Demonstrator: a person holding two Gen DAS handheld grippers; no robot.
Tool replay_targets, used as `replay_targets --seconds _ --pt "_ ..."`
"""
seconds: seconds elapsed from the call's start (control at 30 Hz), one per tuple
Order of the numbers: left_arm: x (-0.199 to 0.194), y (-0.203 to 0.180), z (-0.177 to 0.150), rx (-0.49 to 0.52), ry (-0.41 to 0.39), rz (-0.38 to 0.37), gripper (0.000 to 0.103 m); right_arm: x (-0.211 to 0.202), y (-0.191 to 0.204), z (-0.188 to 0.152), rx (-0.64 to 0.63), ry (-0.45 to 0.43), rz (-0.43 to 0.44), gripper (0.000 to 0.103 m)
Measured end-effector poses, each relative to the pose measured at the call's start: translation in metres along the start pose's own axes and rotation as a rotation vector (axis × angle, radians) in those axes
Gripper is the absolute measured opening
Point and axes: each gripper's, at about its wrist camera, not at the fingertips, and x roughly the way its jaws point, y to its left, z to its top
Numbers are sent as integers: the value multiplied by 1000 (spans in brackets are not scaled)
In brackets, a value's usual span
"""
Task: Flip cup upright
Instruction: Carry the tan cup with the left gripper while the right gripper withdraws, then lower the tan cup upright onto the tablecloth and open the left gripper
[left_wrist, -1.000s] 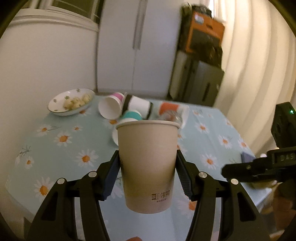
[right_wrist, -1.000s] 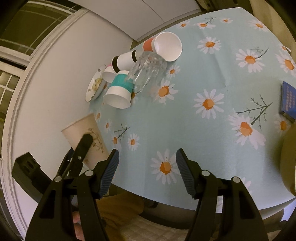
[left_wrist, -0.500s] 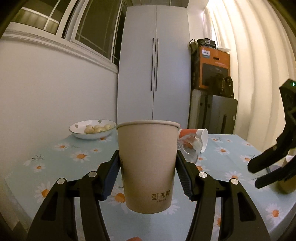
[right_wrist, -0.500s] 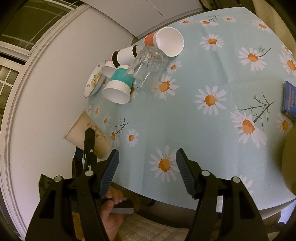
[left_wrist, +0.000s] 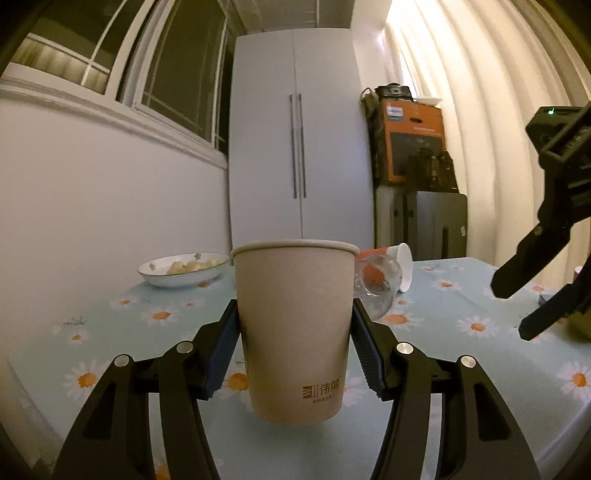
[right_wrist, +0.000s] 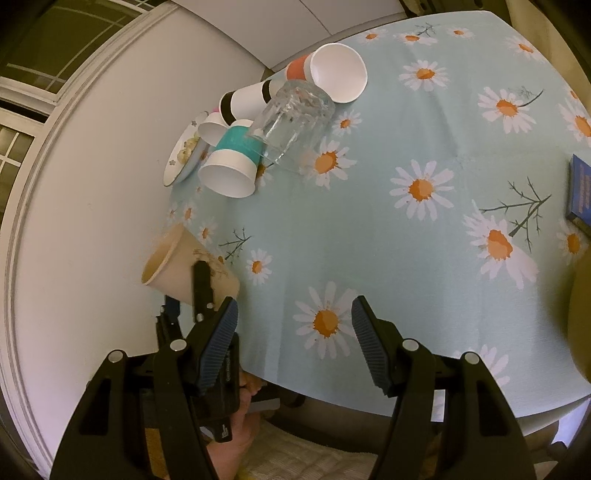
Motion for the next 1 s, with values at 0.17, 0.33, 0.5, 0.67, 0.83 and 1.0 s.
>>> replay_targets --seconds 0.17,0.33,0.5,0.67,0.83,1.0 --pt "-5 1 -3 4 4 -25 57 1 0 -1 -1 5 -4 64" --pt "-7 2 -13 16 20 -33 57 0 -1 -1 4 3 -1 64" --pt "-12 2 -17 18 10 -36 57 0 -2 -3 10 6 0 64" --pt "-19 3 -19 12 19 -45 57 0 -3 -5 11 7 -1 64" --pt "-23 6 -19 8 37 -55 58 -1 -6 -8 16 9 -2 64" --pt "-23 10 -19 -7 56 -50 61 -3 -7 -10 19 7 -3 64"
